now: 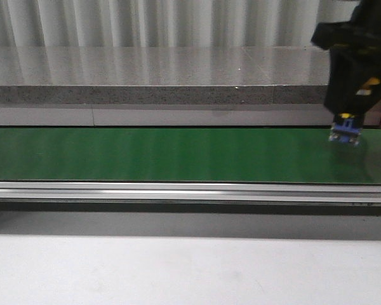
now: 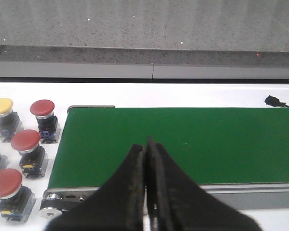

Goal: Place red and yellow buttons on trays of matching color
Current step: 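Grasp the yellow button at the belt end with the right gripper, then place the yellow button into the yellow tray and open the right gripper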

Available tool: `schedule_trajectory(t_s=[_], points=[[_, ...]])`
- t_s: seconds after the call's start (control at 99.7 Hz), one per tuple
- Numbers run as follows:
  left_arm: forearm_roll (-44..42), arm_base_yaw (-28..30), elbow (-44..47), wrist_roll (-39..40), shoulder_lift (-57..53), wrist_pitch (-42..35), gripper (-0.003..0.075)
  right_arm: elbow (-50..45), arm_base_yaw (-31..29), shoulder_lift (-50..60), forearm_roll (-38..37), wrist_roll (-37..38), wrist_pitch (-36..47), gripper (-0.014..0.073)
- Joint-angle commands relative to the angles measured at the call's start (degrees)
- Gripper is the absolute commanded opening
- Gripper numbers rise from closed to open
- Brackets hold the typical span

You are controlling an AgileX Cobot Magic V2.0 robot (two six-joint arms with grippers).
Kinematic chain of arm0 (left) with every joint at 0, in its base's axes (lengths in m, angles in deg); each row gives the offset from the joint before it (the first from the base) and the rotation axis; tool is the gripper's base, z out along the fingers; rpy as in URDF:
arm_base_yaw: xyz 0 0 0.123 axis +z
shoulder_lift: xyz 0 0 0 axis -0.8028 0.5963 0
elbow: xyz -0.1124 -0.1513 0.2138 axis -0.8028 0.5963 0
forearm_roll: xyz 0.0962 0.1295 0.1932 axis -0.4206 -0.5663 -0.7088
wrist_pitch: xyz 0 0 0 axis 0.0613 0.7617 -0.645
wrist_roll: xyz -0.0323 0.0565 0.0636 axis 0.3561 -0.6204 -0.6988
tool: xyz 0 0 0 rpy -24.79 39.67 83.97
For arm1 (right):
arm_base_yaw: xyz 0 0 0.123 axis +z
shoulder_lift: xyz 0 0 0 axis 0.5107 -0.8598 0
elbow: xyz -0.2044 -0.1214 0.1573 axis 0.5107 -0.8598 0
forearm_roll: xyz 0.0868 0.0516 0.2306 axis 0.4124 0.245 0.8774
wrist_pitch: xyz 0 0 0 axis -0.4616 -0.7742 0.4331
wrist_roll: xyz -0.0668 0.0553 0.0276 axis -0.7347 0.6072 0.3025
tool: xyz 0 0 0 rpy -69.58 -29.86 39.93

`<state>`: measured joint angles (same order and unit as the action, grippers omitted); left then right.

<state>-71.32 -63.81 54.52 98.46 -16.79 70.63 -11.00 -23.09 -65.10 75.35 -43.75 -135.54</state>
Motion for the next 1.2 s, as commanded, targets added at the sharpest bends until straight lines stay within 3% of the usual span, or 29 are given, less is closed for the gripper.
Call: schedule_trajectory(t_s=[0.0,0.311,0.622,0.802,1.193], points=[[0.0,-0.43,-1.7,0.15,0.31,-4.55,-0.0019,1.25,-4.17,5.02,0.21,1.5,-0.31,0.0169],[0.0,-0.43,-1.7,0.15,0.31,-4.55,-0.0019,-1.01,-26.68,10.26,0.16,4.83,-2.39,0.0169],[0.0,-0.43,-1.7,0.15,0.31,-4.55,-0.0019,-10.01,-45.53,9.7,0.16,9.3,12.37,0.0169],[0.0,-0.43,-1.7,0.15,0.31,-4.55,-0.0019,-11.48,-47.69,5.53,0.36,9.71,17.22,0.0169],[0.0,-0.43,-1.7,0.15,0.31,-4.55,-0.0019,-11.48,-45.33,-3.65,0.76,9.71,20.45,0.0169]])
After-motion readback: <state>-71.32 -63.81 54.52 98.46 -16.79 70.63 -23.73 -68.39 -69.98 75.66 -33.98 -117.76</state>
